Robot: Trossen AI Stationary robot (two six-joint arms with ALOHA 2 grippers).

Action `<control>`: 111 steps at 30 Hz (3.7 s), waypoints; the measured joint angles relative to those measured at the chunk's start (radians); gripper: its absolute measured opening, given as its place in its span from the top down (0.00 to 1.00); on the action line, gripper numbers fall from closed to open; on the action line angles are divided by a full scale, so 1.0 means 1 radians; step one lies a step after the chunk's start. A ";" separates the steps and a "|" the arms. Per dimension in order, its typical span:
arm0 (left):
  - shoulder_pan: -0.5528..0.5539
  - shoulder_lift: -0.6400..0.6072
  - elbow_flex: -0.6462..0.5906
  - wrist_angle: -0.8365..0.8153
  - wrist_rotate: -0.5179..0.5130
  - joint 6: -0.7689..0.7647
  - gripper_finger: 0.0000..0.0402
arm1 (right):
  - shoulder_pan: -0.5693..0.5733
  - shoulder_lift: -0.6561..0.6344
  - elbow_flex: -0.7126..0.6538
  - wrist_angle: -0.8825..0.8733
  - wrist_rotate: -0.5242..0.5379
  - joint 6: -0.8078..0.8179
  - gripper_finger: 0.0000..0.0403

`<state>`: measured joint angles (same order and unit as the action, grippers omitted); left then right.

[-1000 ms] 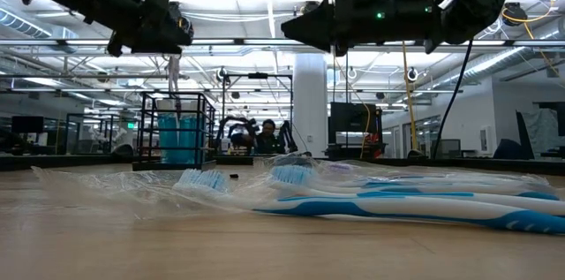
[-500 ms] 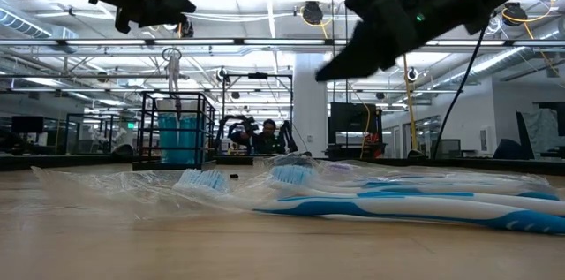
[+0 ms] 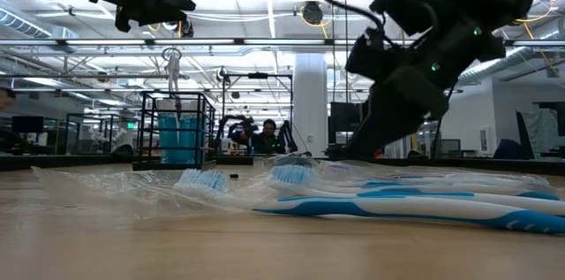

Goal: Pick & Place toothbrushing station
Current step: Put the purple toothbrush into the black organizer

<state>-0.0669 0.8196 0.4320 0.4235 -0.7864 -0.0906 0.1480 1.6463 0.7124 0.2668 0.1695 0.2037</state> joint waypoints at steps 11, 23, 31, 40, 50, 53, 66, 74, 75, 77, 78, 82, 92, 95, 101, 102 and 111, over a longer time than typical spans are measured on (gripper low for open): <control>0.000 0.000 0.000 -0.002 0.000 -0.028 0.56 | 0.002 0.096 0.002 0.023 -0.024 0.044 0.65; 0.000 0.000 0.000 -0.003 0.000 -0.030 0.56 | -0.003 0.100 0.003 -0.054 0.081 -0.005 0.81; 0.011 0.000 0.000 -0.003 0.000 -0.019 0.56 | -0.006 0.046 -0.003 -0.078 0.222 -0.087 0.82; 0.022 0.001 0.001 -0.003 0.000 -0.019 0.56 | -0.003 -0.061 -0.003 -0.169 0.225 -0.062 0.67; 0.022 0.001 0.001 -0.006 0.000 -0.017 0.56 | -0.003 -0.088 -0.011 -0.355 0.134 0.081 0.61; 0.022 0.001 0.001 -0.006 0.000 -0.017 0.56 | -0.003 -0.091 -0.038 -0.343 0.117 0.119 0.62; 0.022 0.001 0.001 -0.006 0.000 -0.017 0.56 | -0.003 -0.167 -0.066 -0.387 0.081 0.120 0.63; 0.023 0.001 0.001 -0.009 0.000 -0.018 0.56 | -0.001 -0.304 -0.064 -0.389 0.084 0.094 0.64; 0.023 0.001 0.001 -0.010 0.000 -0.018 0.56 | -0.001 -0.316 -0.064 -0.407 0.085 0.096 0.64; 0.023 0.001 0.001 -0.011 0.001 -0.018 0.56 | 0.000 -0.329 -0.064 -0.453 0.085 0.099 0.64; 0.023 0.001 0.001 -0.011 0.001 -0.018 0.56 | 0.001 -0.332 -0.064 -0.480 0.086 0.105 0.64; 0.023 0.001 0.001 -0.012 0.001 -0.018 0.56 | 0.003 -0.333 -0.071 -0.495 0.085 0.147 0.64; 0.023 0.013 0.001 -0.019 0.002 -0.017 0.56 | 0.004 -0.333 -0.227 -0.299 0.059 0.178 0.64; 0.023 0.013 0.001 -0.015 0.002 -0.017 0.56 | 0.005 -0.333 -0.277 -0.224 0.055 0.178 0.64; 0.023 0.013 0.001 -0.016 0.002 -0.017 0.56 | 0.016 -0.293 -0.346 -0.033 0.036 0.171 0.64; 0.024 0.013 0.001 -0.015 0.002 -0.017 0.56 | 0.021 -0.274 -0.346 -0.016 0.046 0.168 0.64; 0.035 0.013 0.001 -0.014 0.001 -0.024 0.56 | 0.031 -0.144 -0.342 0.024 0.106 0.171 0.68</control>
<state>-0.0322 0.8330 0.4332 0.4093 -0.7853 -0.1144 0.1791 1.5027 0.3702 0.2912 0.2758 0.3749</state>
